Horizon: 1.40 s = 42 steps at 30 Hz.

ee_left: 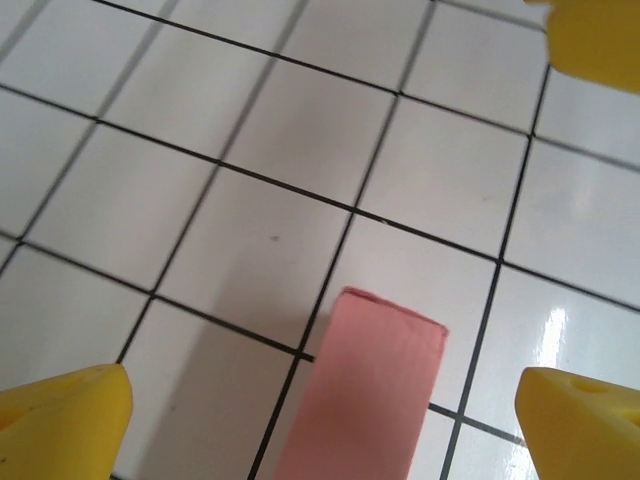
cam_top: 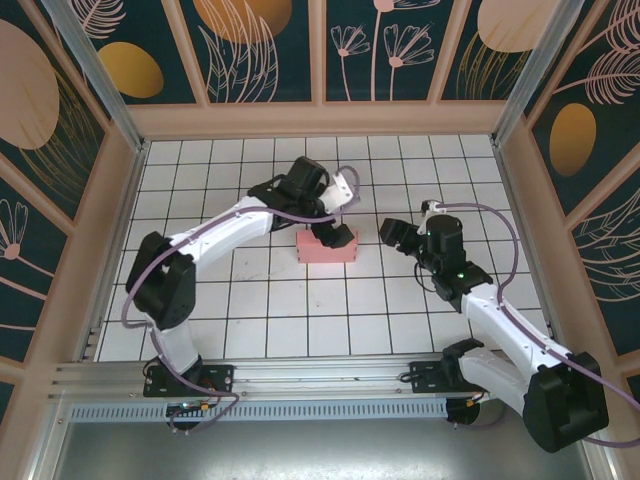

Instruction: Fold the paper box

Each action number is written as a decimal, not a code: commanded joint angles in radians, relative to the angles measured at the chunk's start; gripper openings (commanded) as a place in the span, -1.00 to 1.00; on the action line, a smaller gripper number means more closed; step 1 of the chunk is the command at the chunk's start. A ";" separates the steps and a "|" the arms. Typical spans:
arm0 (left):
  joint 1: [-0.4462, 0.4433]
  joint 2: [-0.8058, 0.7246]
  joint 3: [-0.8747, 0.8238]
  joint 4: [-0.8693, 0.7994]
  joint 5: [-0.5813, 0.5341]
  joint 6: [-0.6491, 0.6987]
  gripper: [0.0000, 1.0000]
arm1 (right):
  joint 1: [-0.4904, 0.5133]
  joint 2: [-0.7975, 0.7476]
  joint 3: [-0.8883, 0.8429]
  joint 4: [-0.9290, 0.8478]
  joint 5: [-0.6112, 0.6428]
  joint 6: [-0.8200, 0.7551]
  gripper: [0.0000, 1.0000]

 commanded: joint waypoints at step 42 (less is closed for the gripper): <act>-0.085 -0.123 -0.498 0.563 -0.506 0.472 -0.08 | -0.029 0.049 -0.051 0.066 -0.052 -0.018 0.57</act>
